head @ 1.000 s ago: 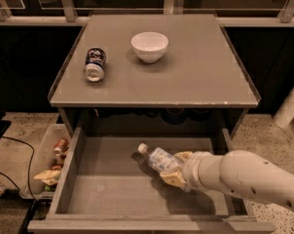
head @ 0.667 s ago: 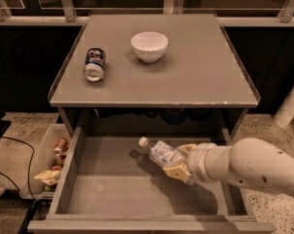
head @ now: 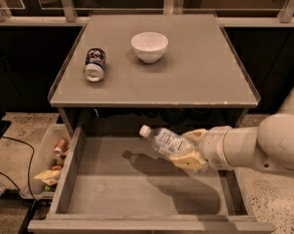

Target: Pick blue plastic bottle from top drawer and place on counter

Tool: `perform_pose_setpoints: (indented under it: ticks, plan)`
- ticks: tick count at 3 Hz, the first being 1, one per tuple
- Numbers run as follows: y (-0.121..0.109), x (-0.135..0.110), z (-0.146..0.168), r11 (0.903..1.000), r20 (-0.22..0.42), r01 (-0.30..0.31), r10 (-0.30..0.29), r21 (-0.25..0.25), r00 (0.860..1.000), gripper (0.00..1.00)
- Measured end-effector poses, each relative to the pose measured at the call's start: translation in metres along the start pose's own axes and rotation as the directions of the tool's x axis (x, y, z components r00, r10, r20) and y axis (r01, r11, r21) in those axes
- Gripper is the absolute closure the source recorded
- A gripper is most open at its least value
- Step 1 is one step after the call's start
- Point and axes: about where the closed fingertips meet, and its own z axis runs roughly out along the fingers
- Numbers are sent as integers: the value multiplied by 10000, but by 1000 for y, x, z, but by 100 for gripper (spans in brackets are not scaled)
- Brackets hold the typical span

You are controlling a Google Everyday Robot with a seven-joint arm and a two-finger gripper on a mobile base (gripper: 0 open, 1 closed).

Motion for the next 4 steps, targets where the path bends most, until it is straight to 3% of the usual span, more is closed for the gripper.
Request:
perform_pose_setpoints:
  ticks: [2, 3, 4]
  plan:
    - [-31, -42, -45, 9973, 456, 498, -523, 539, 9976, 100]
    - [-55, -57, -56, 9937, 444, 605, -649, 944, 9969, 100]
    - [-93, -65, -63, 9896, 197, 534, -565, 1336, 9982, 100]
